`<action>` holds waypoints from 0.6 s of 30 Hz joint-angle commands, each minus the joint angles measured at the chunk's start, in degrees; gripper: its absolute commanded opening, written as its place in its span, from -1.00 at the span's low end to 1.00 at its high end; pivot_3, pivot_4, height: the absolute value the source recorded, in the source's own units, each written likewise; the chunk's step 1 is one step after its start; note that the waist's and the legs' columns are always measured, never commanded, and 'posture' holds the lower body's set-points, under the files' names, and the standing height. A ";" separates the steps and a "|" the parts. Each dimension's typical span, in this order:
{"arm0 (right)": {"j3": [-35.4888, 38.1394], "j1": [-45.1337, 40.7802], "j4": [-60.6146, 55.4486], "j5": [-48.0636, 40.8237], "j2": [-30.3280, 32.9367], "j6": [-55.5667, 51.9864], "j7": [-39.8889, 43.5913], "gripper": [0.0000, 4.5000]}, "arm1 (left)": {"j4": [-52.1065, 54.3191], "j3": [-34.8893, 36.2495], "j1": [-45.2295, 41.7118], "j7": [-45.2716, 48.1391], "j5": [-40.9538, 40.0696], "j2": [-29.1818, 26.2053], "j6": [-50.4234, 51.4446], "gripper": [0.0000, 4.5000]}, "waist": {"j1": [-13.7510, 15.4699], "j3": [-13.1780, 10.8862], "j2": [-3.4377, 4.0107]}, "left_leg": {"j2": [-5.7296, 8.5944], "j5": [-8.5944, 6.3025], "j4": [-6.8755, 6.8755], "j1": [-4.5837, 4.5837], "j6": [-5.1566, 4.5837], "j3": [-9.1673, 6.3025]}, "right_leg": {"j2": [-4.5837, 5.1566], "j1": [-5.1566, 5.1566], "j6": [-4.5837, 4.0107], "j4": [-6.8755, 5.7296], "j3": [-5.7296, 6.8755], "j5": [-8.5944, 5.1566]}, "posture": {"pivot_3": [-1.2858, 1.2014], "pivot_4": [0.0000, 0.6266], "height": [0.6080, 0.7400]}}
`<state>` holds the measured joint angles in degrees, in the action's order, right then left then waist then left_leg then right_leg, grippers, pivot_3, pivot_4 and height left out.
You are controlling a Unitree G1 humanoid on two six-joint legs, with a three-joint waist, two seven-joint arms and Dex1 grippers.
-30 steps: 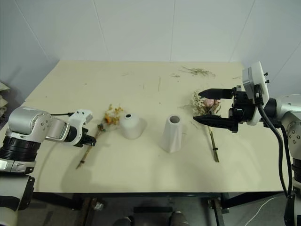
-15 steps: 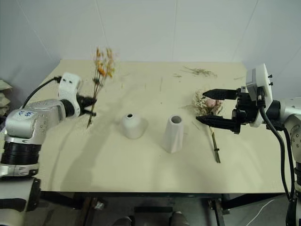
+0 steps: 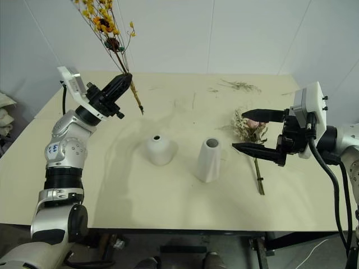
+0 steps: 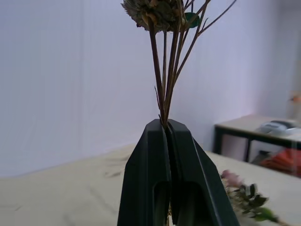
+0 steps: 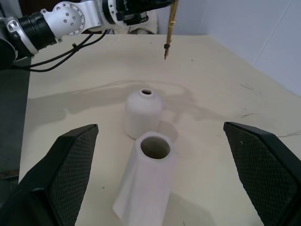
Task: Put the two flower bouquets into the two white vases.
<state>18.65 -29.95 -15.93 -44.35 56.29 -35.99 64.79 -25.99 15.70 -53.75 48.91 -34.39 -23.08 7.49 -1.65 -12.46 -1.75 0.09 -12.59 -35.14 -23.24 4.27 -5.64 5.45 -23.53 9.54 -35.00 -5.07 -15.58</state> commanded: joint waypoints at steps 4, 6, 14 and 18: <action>2.81 1.35 -3.51 -1.87 0.38 0.09 -1.91 1.00 | -1.19 0.62 -2.56 8.21 -3.50 0.07 1.69 -0.99 | 0.07 0.00 0.00 | 0.00 0.01 -0.02 -0.01 -0.01 -0.01 | 0.00 0.01 0.01 0.00 0.00 0.01 | 0.03 -0.52 1.00; 2.99 2.10 -4.18 -2.25 0.10 0.06 -2.44 1.00 | -2.31 0.62 -2.85 9.81 -4.22 0.27 3.68 -0.99 | 0.08 0.00 0.00 | 0.00 0.01 -0.02 -0.01 -0.01 -0.01 | 0.00 0.01 0.02 0.00 0.00 0.01 | 0.03 -0.52 1.00; 3.29 4.83 -6.90 -5.09 0.09 -1.03 -3.54 1.00 | -6.69 -0.64 -4.93 14.63 -2.28 -0.35 5.96 -0.99 | 0.03 0.00 0.00 | 0.00 0.00 -0.02 0.00 -0.02 -0.01 | 0.00 0.01 0.01 -0.01 0.00 0.01 | 0.03 -0.52 1.00; 3.00 5.42 -7.25 -5.14 0.31 -0.90 -3.48 1.00 | -6.85 -1.48 -5.17 16.54 -1.91 -0.90 7.42 -0.99 | 0.06 0.00 0.00 | 0.00 0.00 -0.02 0.00 -0.02 -0.02 | 0.00 0.02 0.01 -0.01 0.00 0.01 | 0.03 -0.52 1.00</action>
<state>19.60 -24.37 -21.76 -48.43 56.11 -37.37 61.60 -34.00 14.50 -57.35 64.27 -36.51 -23.14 14.42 -1.59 -12.46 -1.75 0.09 -12.58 -35.16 -23.24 4.25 -5.65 5.45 -23.52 9.55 -35.00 -5.07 -15.57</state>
